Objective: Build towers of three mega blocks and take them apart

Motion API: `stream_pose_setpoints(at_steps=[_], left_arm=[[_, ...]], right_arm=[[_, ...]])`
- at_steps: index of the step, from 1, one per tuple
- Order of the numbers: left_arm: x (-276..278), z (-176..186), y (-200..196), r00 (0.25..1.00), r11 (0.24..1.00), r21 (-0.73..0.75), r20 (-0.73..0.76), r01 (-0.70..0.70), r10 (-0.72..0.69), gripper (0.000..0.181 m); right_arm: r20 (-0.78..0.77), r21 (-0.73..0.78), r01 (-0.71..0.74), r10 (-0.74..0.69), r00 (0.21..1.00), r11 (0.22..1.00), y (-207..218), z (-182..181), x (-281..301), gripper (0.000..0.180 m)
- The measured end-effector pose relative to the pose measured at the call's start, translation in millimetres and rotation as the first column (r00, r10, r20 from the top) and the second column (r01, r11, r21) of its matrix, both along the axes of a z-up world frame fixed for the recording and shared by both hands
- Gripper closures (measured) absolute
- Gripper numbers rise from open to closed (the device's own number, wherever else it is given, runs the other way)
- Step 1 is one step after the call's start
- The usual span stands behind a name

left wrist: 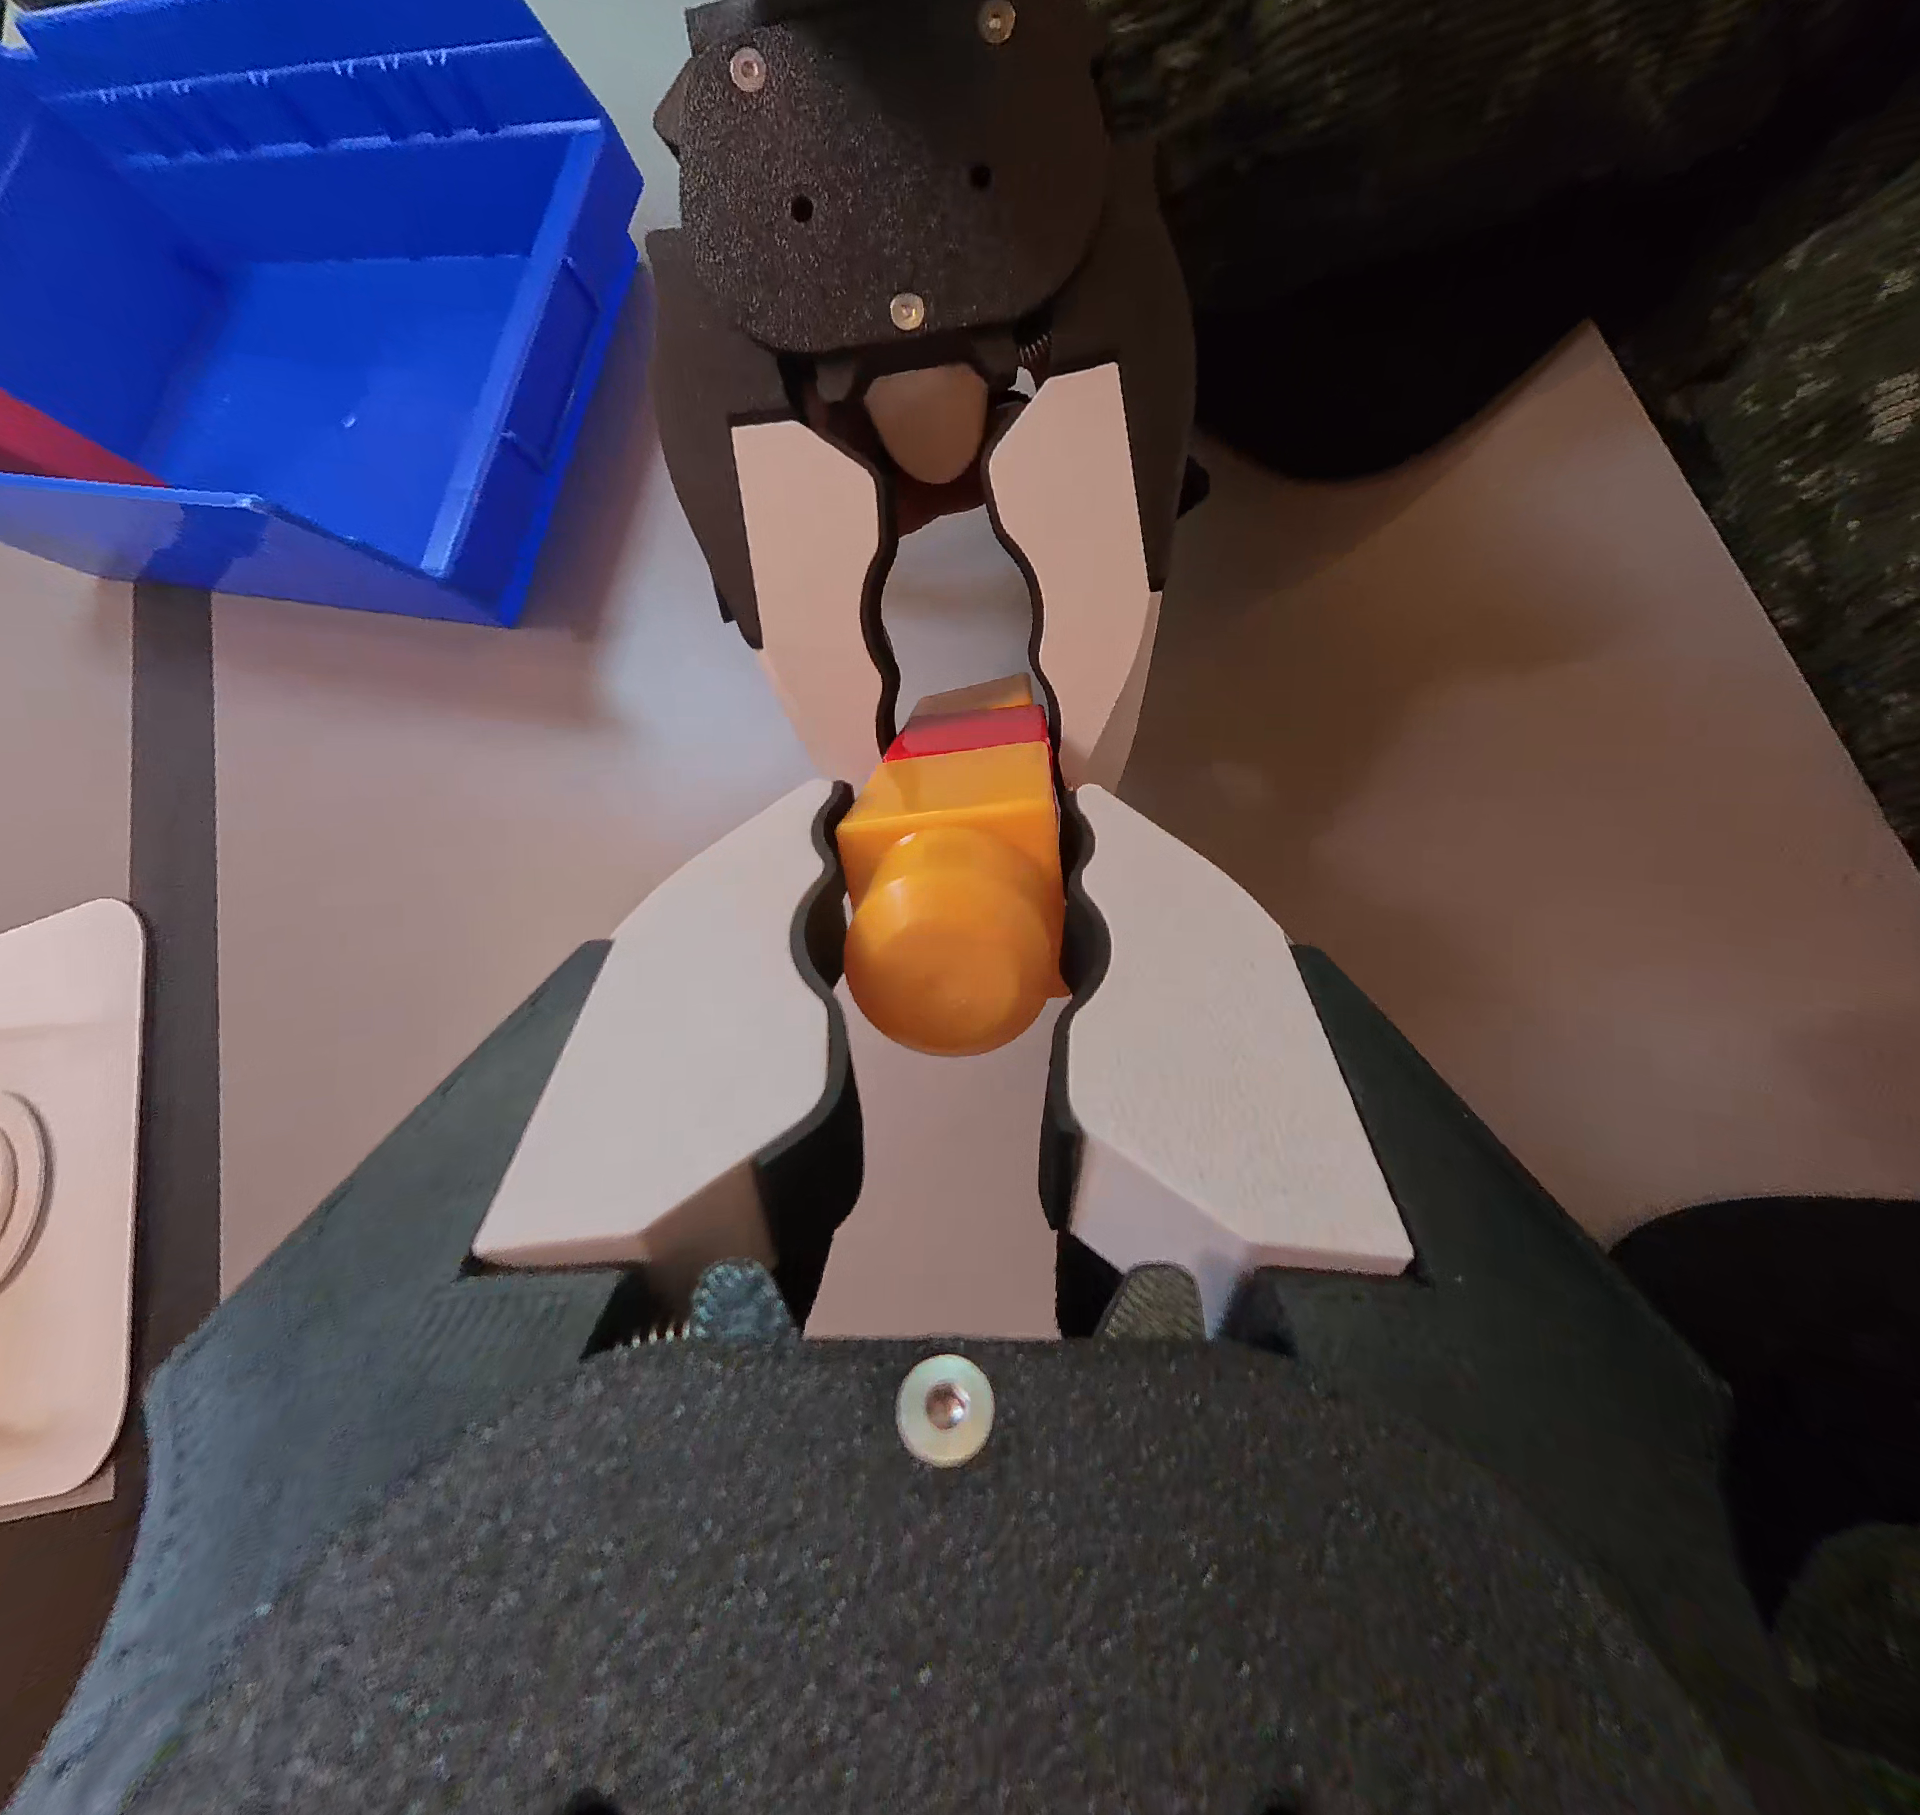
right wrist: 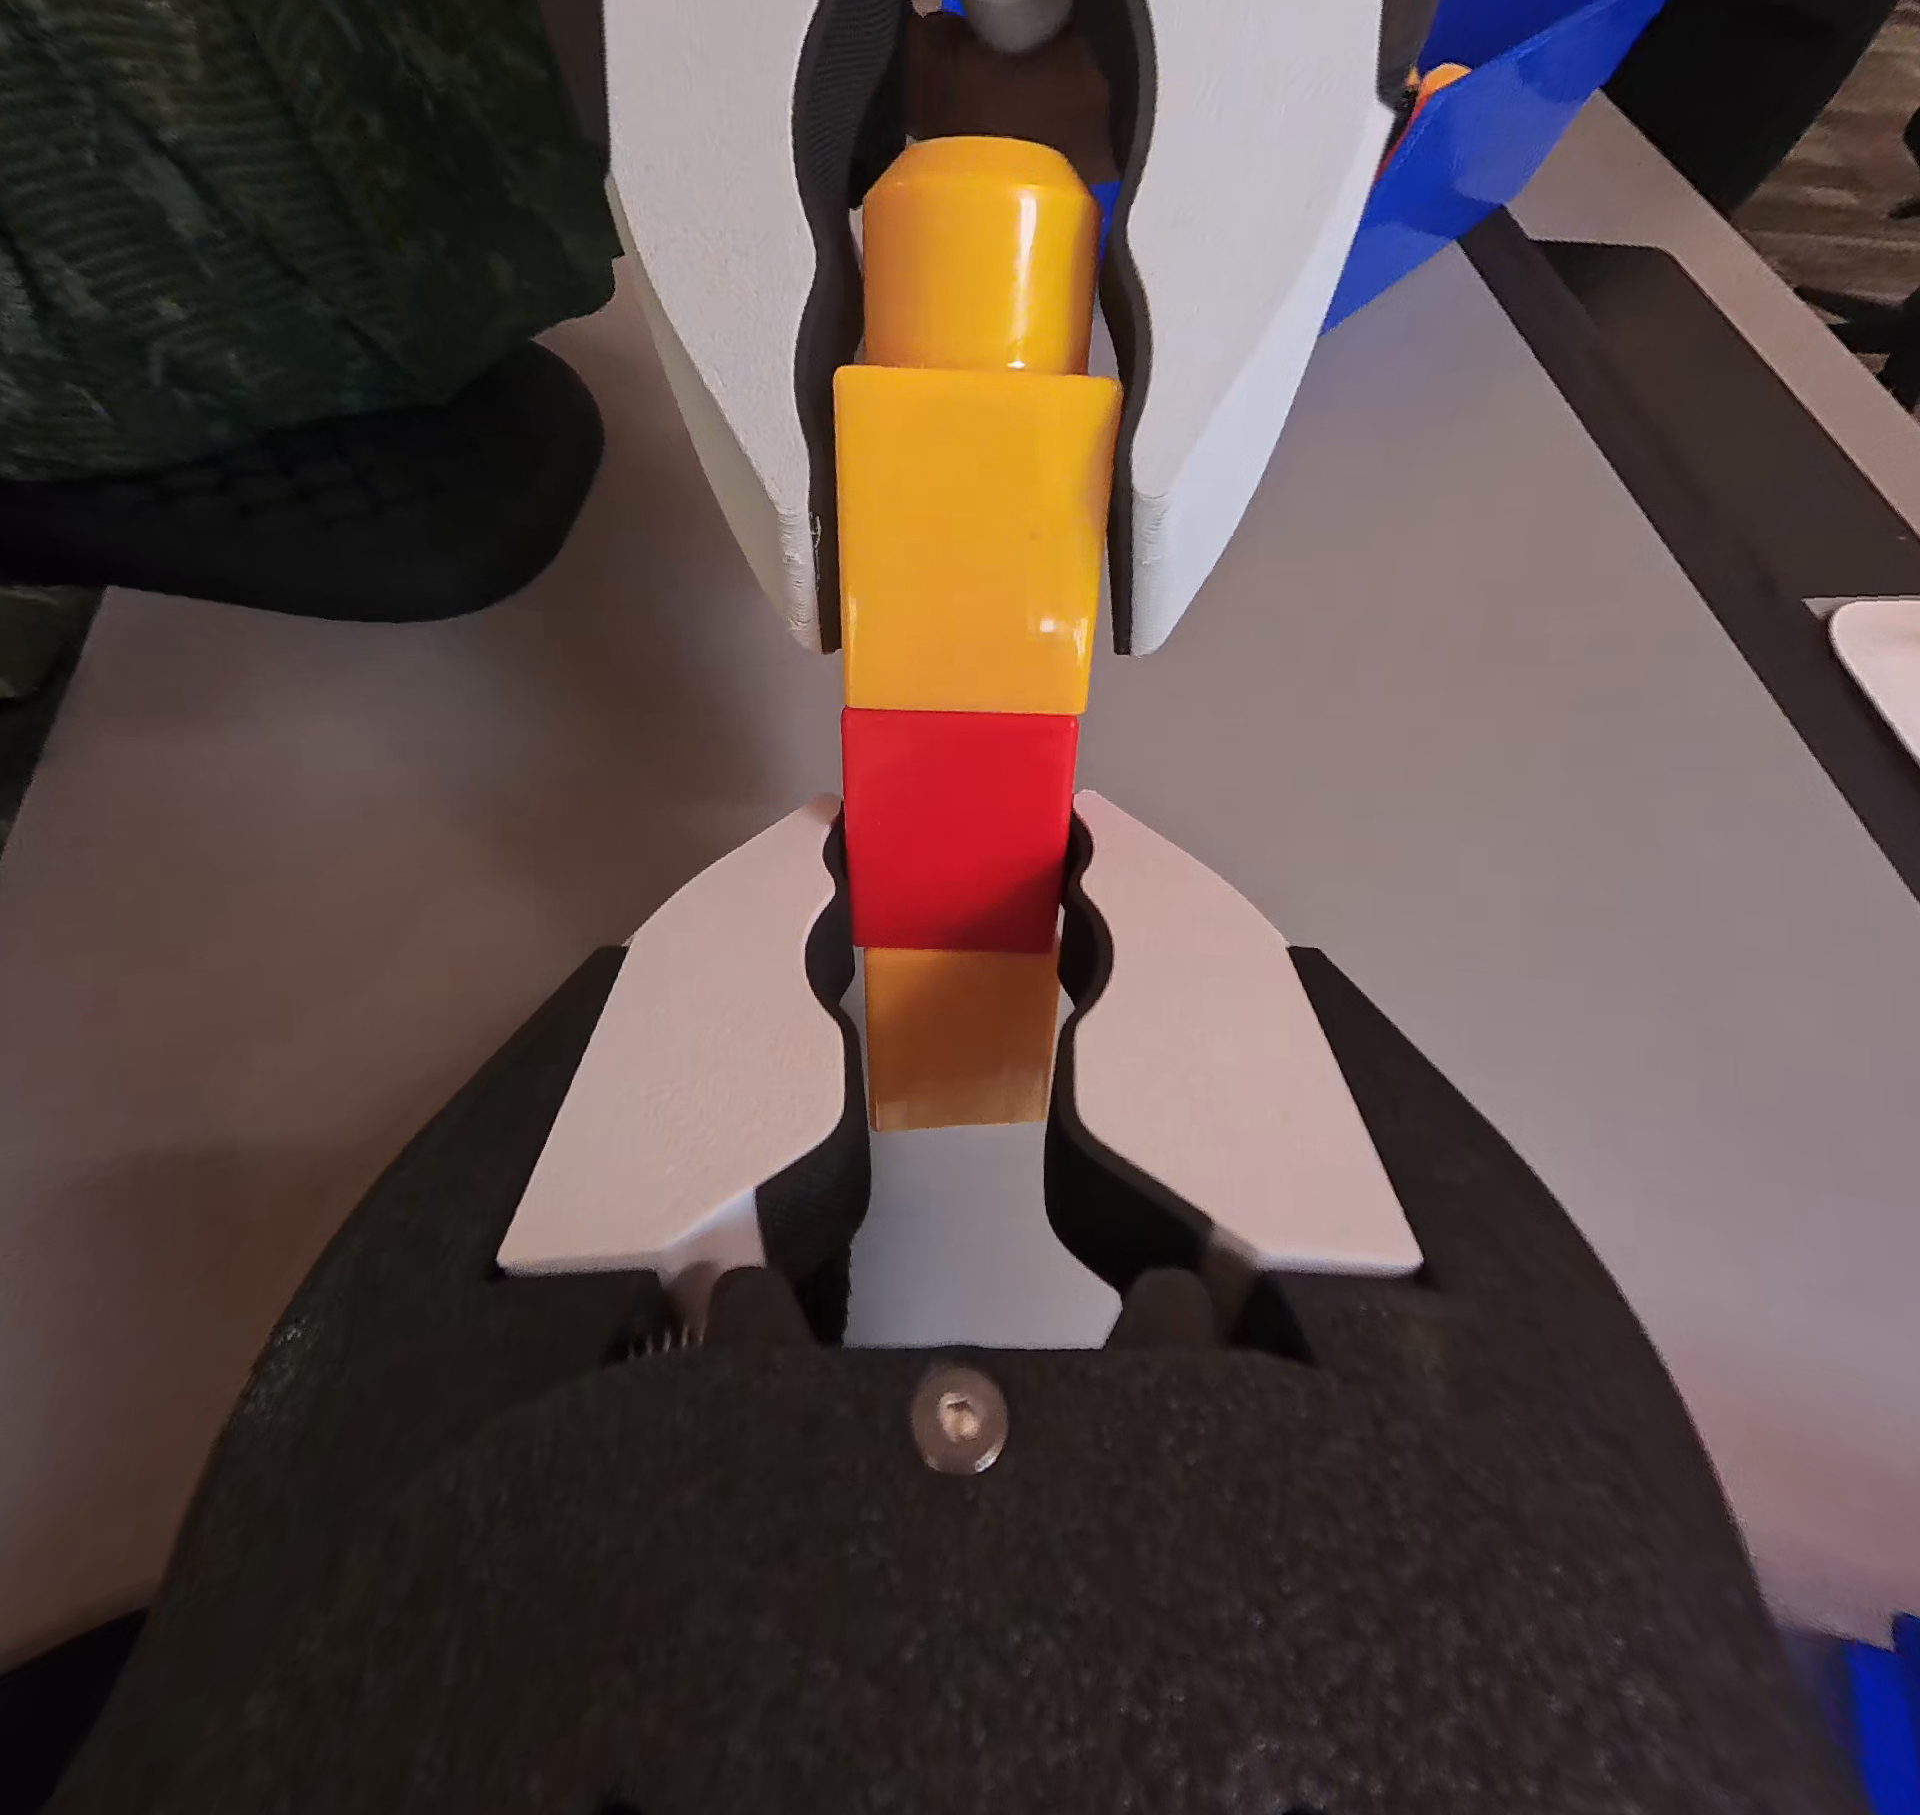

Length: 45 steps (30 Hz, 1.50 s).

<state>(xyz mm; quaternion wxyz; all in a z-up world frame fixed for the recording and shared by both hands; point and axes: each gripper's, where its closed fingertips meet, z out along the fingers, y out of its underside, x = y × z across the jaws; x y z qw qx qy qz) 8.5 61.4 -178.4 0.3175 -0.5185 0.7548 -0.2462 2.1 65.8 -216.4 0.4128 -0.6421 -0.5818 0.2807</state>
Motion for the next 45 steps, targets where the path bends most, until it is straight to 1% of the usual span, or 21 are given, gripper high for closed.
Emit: stream_pose_setpoints(at_steps=[12, 17, 19, 21, 23, 25, 26, 28, 31, 33, 34, 37, 39, 40, 41, 45], left_arm=[[0, -2, -2, 1.000, 1.000, 0.007, -0.004, 0.018, -0.018, 0.143], [2, 0, 3, 1.000, 1.000, 0.000, 0.009, -0.009, 0.009, 0.143], [5, 6, 7, 0.998, 1.000, -0.007, 0.052, -0.029, 0.029, 0.142], [9, 17, 8, 0.990, 0.999, -0.029, 0.137, -0.030, 0.034, 0.140], [11, 24, 7, 0.982, 0.998, -0.055, 0.188, -0.020, 0.030, 0.131], [14, 24, 6, 0.978, 0.998, -0.066, 0.208, -0.010, 0.024, 0.127], [16, 23, 6, 0.977, 0.998, -0.060, 0.212, -0.005, 0.018, 0.128], [21, 20, 3, 0.977, 0.999, -0.043, 0.215, 0.014, -0.004, 0.138], [21, 18, 7, 0.983, 0.999, -0.035, 0.181, -0.007, 0.013, 0.139], [19, 24, 7, 0.977, 1.000, -0.029, 0.214, -0.004, 0.010, 0.139], [16, 28, 9, 0.974, 1.000, -0.029, 0.228, -0.009, 0.015, 0.139], [8, 39, 10, 0.961, 0.998, -0.056, 0.275, -0.001, 0.016, 0.139], [2, 42, 12, 0.959, 0.998, -0.062, 0.282, -0.009, 0.026, 0.139], [0, 42, 11, 0.959, 0.997, -0.071, 0.284, -0.004, 0.024, 0.139], [0, 44, 12, 0.955, 0.997, -0.072, 0.295, -0.003, 0.024, 0.139], [1, 49, 17, 0.945, 0.997, -0.073, 0.324, -0.026, 0.048, 0.139]], right_arm=[[0.008, -0.008, -0.010, 0.010, 1.000, 1.000, -2, -2, -1, 0.143], [0.000, -0.007, 0.007, -0.007, 1.000, 1.000, 2, -1, 1, 0.143], [-0.021, 0.002, 0.023, -0.023, 0.999, 1.000, 5, 3, 3, 0.143], [-0.064, 0.010, 0.035, -0.035, 0.997, 0.999, 7, 11, 4, 0.143], [-0.113, 0.029, 0.048, -0.044, 0.993, 0.998, 9, 22, 5, 0.143], [-0.152, 0.043, 0.048, -0.041, 0.987, 0.998, 8, 30, 5, 0.143], [-0.166, 0.043, 0.043, -0.036, 0.986, 0.998, 7, 33, 5, 0.143], [-0.163, 0.047, 0.035, -0.027, 0.986, 0.998, 5, 33, 3, 0.143], [-0.152, 0.062, 0.051, -0.041, 0.987, 0.997, 8, 30, 4, 0.143], [-0.175, 0.031, 0.054, -0.048, 0.983, 0.998, 8, 34, 4, 0.142], [-0.168, 0.023, 0.060, -0.055, 0.984, 0.998, 9, 34, 5, 0.136], [-0.125, 0.052, 0.077, -0.070, 0.990, 0.996, 13, 27, 10, 0.132], [-0.118, 0.047, 0.074, -0.068, 0.991, 0.996, 13, 24, 10, 0.133], [-0.119, 0.053, 0.074, -0.067, 0.991, 0.996, 13, 24, 9, 0.139], [-0.127, 0.068, 0.077, -0.068, 0.990, 0.995, 14, 25, 9, 0.142], [-0.130, 0.121, 0.129, -0.114, 0.985, 0.984, 21, 31, 11, 0.142]])
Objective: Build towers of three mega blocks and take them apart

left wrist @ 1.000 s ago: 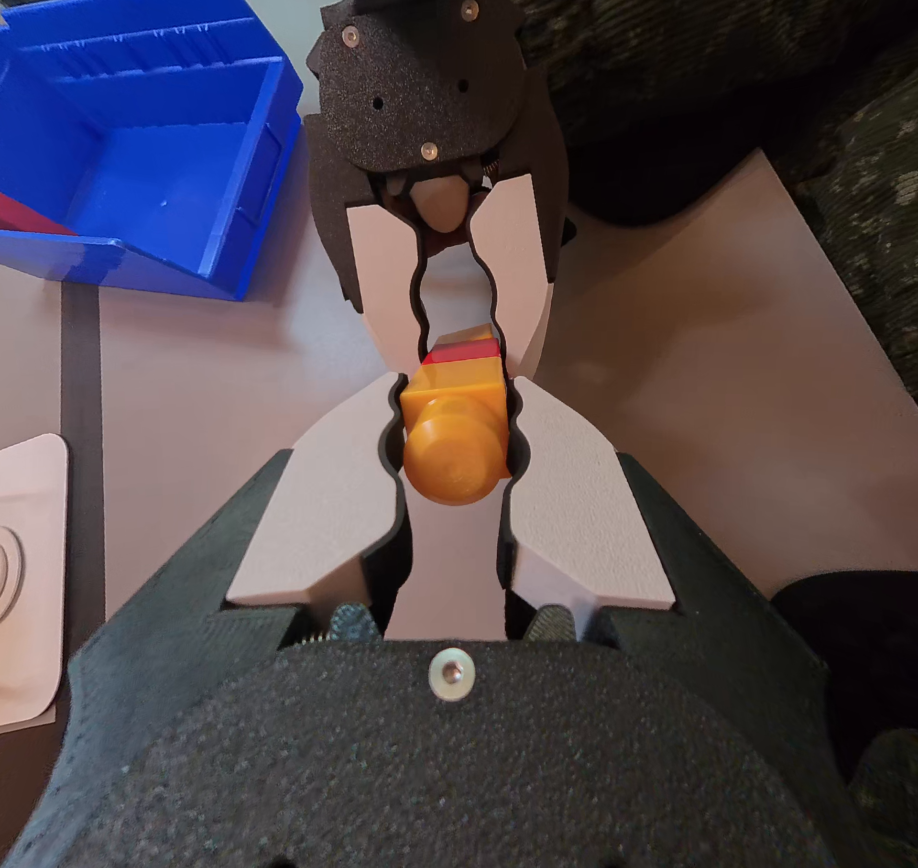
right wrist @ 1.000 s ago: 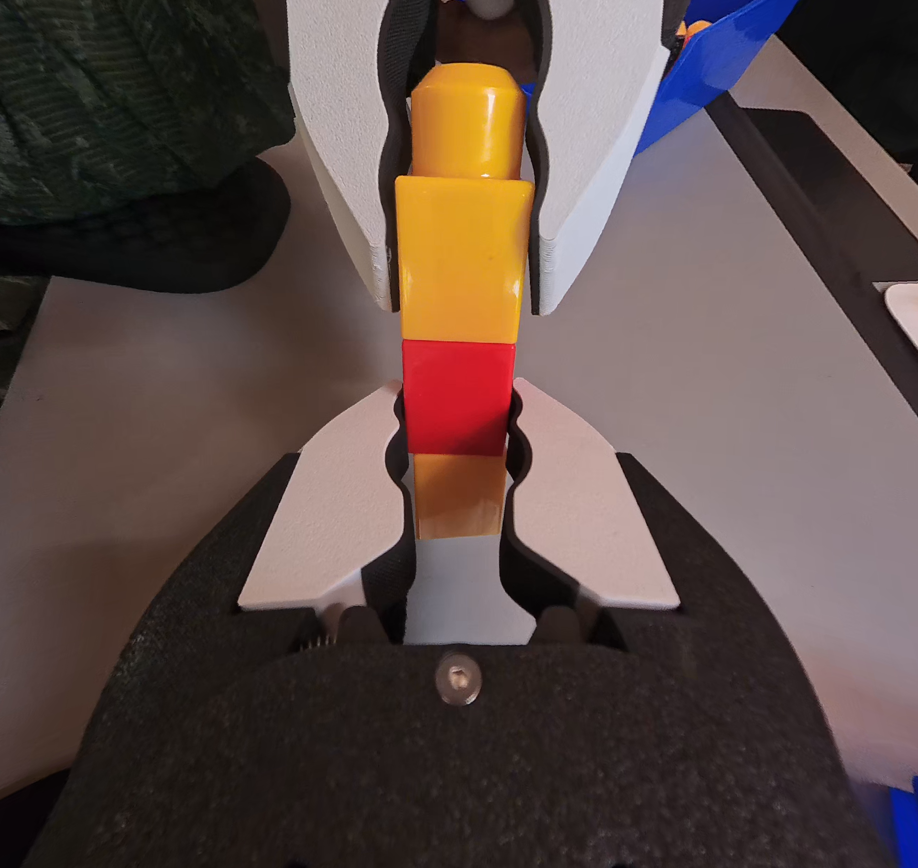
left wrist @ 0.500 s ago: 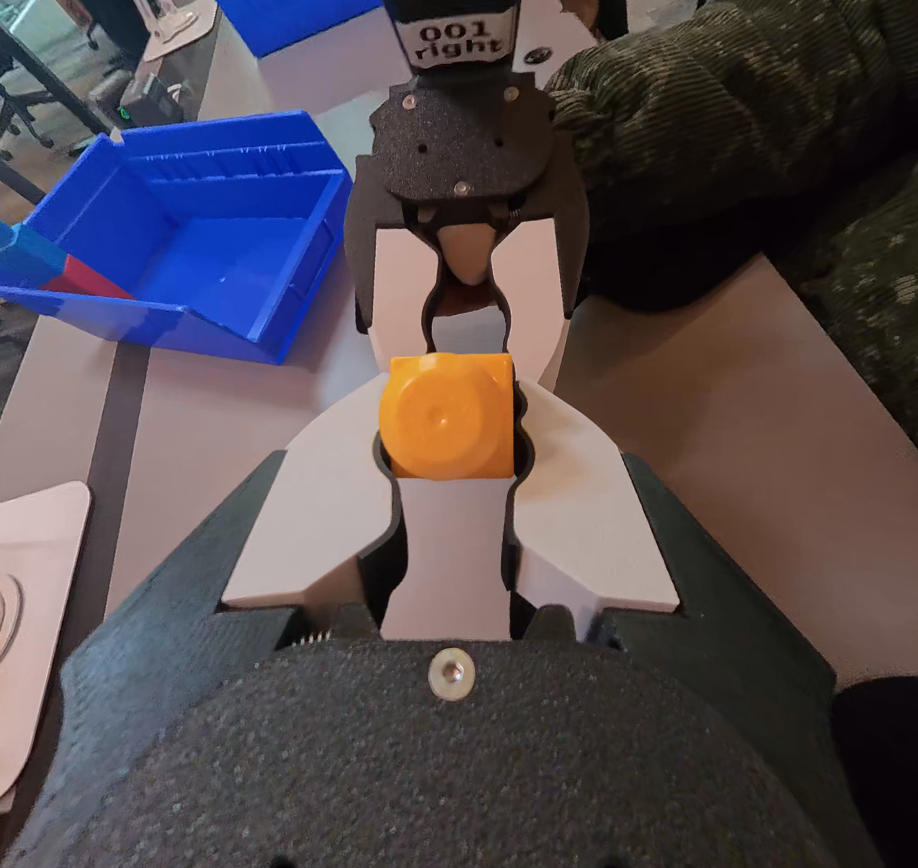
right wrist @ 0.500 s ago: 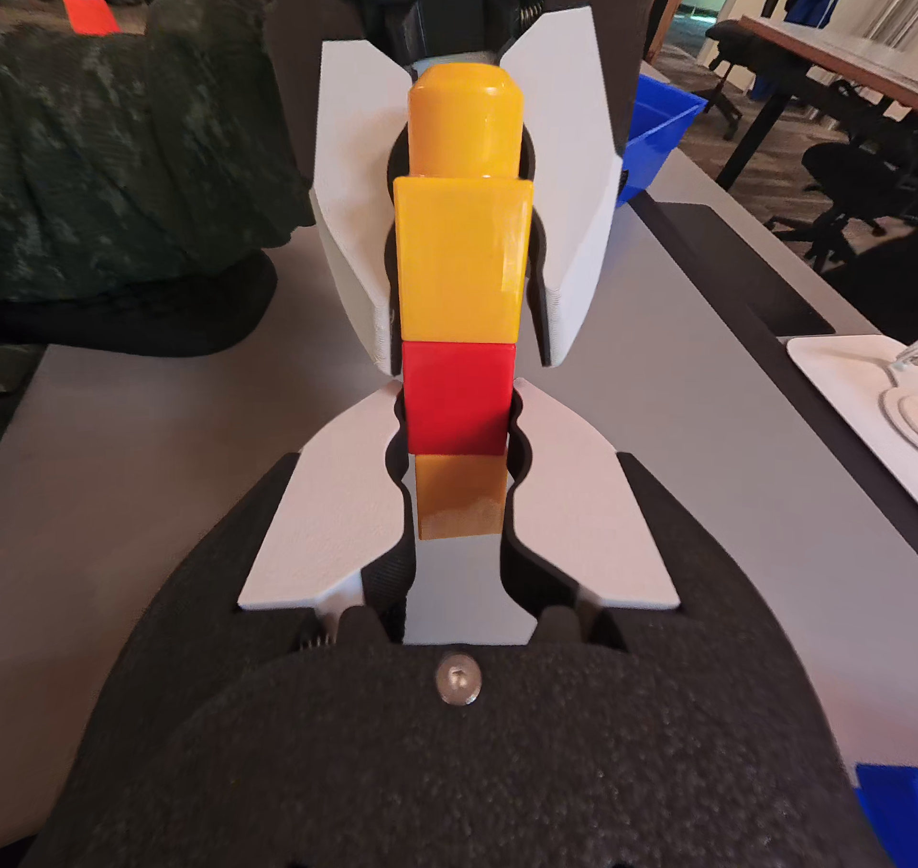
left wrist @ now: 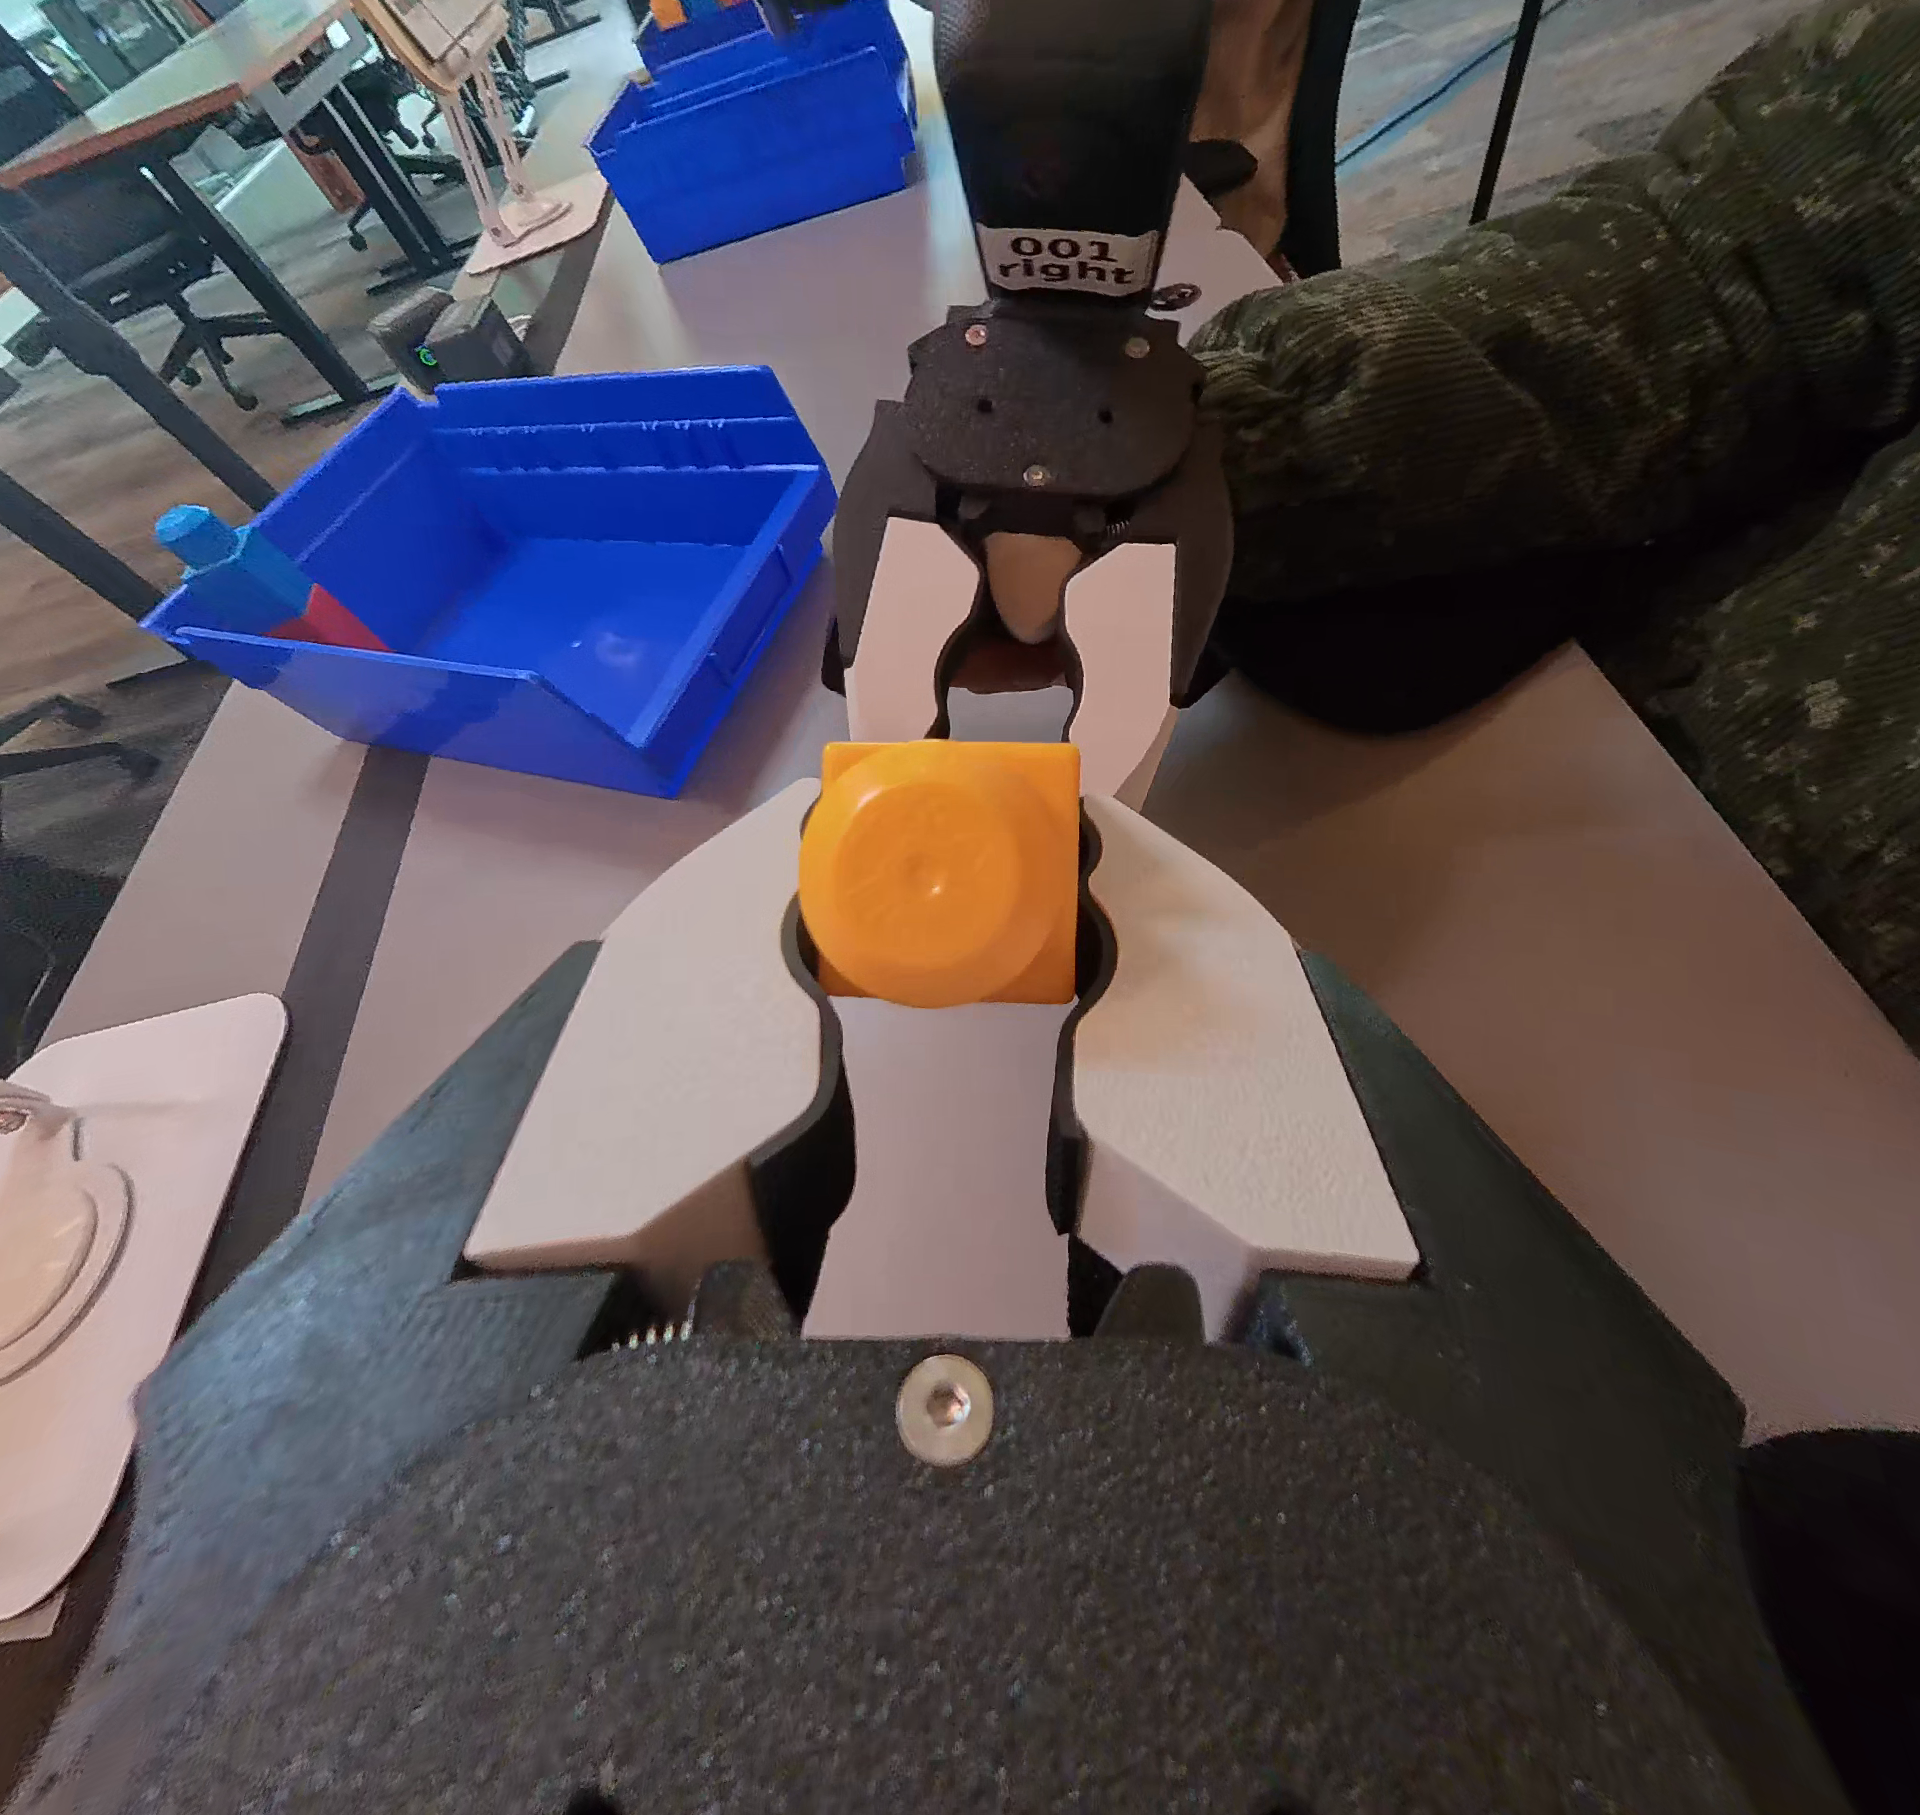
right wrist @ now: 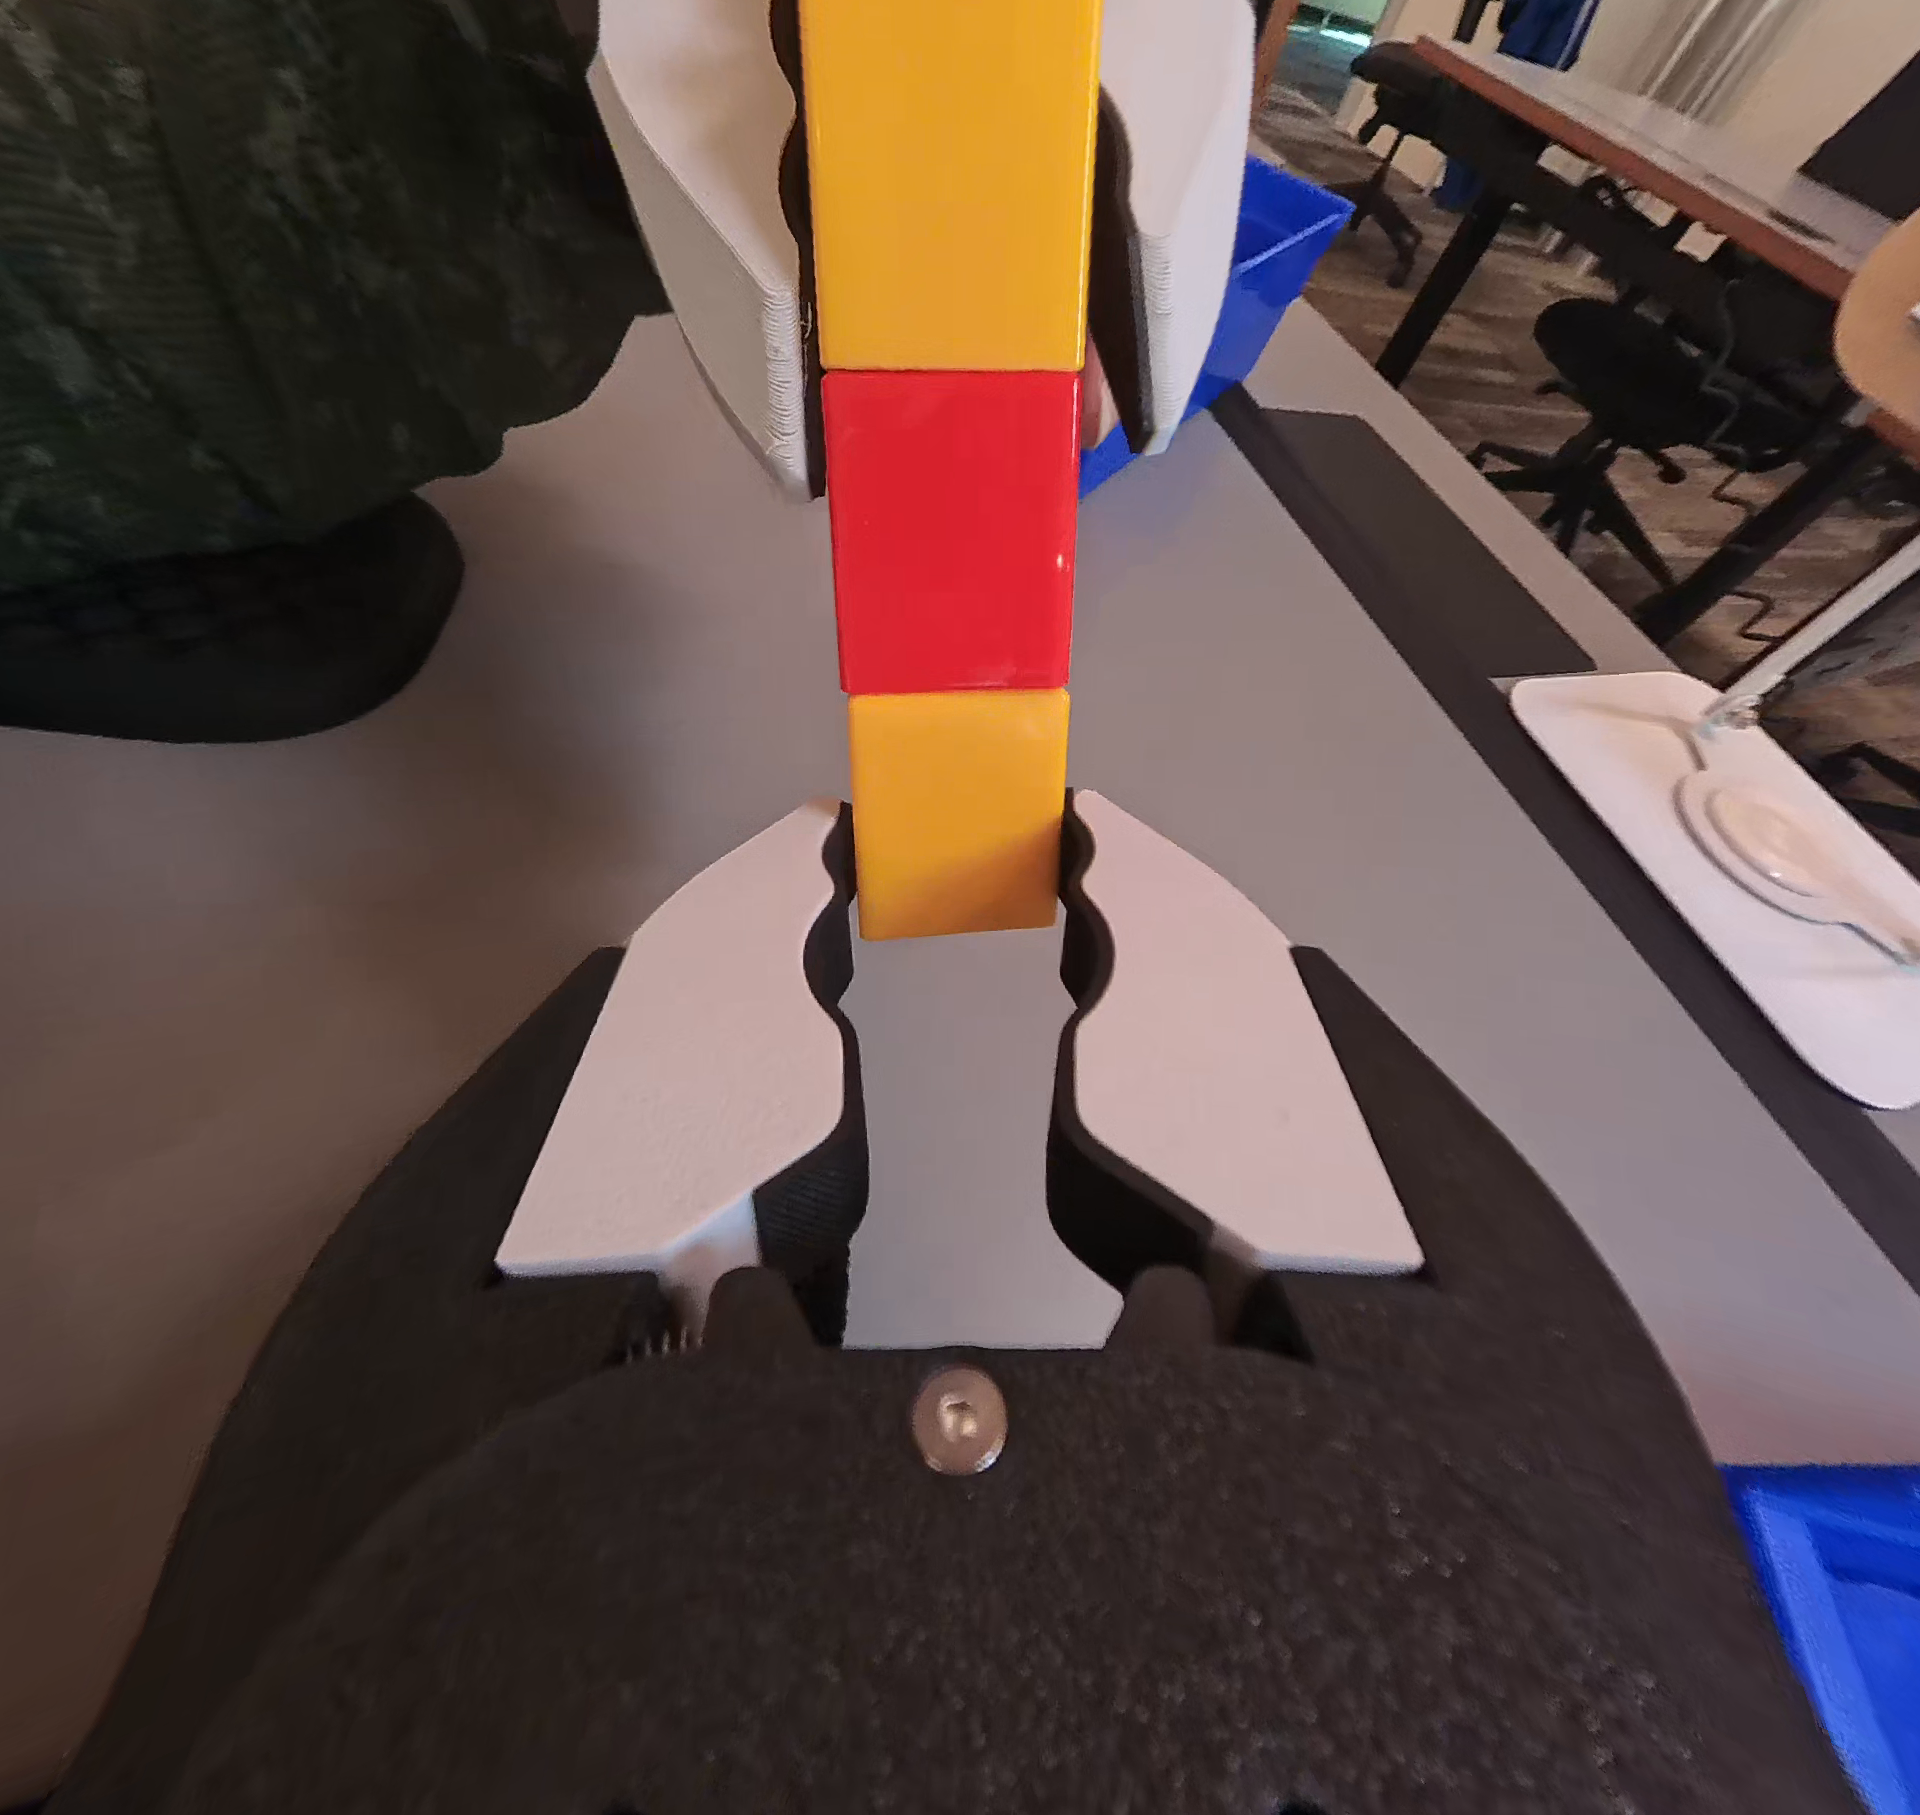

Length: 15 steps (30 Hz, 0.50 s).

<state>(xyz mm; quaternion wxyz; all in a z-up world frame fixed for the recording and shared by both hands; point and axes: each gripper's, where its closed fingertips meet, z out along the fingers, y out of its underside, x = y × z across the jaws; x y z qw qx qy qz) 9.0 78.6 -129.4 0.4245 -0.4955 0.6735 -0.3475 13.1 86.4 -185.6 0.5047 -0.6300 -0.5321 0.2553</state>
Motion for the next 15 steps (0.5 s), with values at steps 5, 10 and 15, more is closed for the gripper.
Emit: stream_pose_setpoints(at_steps=[5, 10, 15], left_arm=[[-2.5, 1.5, 3.3, 1.000, 1.000, -0.009, 0.013, -0.011, 0.011, 0.139], [-2.5, -1.3, 3.0, 1.000, 1.000, -0.014, 0.006, -0.008, 0.008, 0.139], [-3.0, -2.6, 3.1, 1.000, 1.000, -0.012, 0.002, -0.009, 0.009, 0.139]], right_arm=[[-0.007, 0.039, 0.037, -0.036, 0.999, 0.999, 4.0, 4.8, 0.2, 0.143], [-0.007, 0.023, 0.024, -0.024, 1.000, 0.999, 3.0, 2.7, 0.4, 0.143], [-0.005, 0.021, 0.022, -0.021, 1.000, 1.000, 2.9, 2.0, 0.3, 0.143]])
